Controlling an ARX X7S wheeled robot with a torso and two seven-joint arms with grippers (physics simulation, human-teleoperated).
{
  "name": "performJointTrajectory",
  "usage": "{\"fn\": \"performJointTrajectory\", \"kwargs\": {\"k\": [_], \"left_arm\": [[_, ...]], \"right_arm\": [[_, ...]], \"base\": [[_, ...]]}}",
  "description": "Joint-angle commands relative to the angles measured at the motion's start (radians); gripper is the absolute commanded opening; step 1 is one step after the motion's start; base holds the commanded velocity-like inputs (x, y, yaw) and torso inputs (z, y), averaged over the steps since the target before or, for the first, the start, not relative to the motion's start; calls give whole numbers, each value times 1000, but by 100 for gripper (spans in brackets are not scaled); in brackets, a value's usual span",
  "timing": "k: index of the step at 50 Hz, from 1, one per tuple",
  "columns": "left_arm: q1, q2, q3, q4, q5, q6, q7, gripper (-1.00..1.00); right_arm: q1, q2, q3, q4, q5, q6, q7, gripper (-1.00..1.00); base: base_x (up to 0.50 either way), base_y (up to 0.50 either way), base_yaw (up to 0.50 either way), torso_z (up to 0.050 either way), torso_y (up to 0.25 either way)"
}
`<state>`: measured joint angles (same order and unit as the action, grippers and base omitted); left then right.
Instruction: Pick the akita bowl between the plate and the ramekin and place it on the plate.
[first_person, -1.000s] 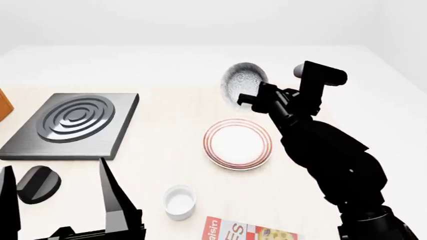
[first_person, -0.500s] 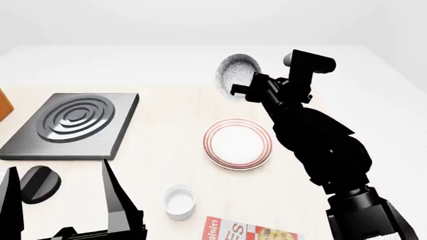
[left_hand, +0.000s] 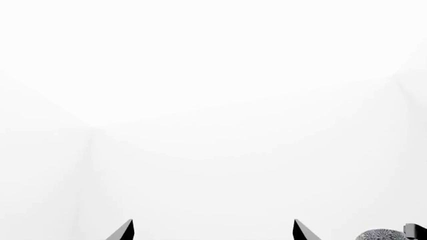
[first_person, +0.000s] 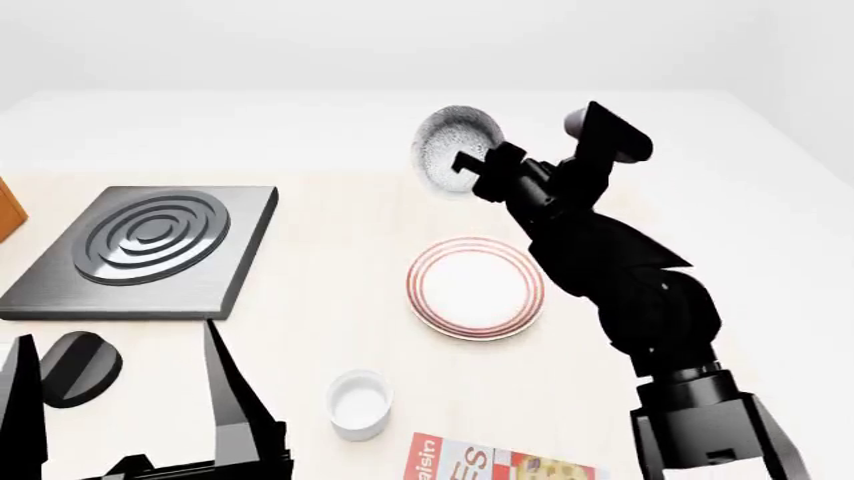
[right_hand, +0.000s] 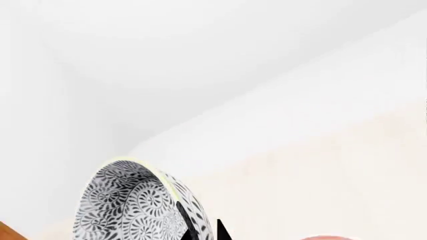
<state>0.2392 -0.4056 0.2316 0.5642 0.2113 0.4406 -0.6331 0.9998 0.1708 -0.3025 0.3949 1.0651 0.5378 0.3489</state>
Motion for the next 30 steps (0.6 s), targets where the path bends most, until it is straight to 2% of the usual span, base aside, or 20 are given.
{"fn": "performJointTrajectory", "kwargs": {"k": [1,11,20,30], "left_arm": [[-1,22,-34,11,-1,4,28,100],[-2,22,-31,20,2,0,28,100],[0,21,-30,21,2,2,25,100],[0,20,-31,15,1,5,20,100]], "right_arm": [[-5,-45,86,26,45,20,68,-100],[-23,-27,73,48,32,43,146,-100],[-49,-42,102,79,66,23,147,-100],[-65,-42,71,33,73,39,149,-100]], "base": [[0,0,0,0,0],[0,0,0,0,1],[0,0,0,0,0],[0,0,0,0,0]]}}
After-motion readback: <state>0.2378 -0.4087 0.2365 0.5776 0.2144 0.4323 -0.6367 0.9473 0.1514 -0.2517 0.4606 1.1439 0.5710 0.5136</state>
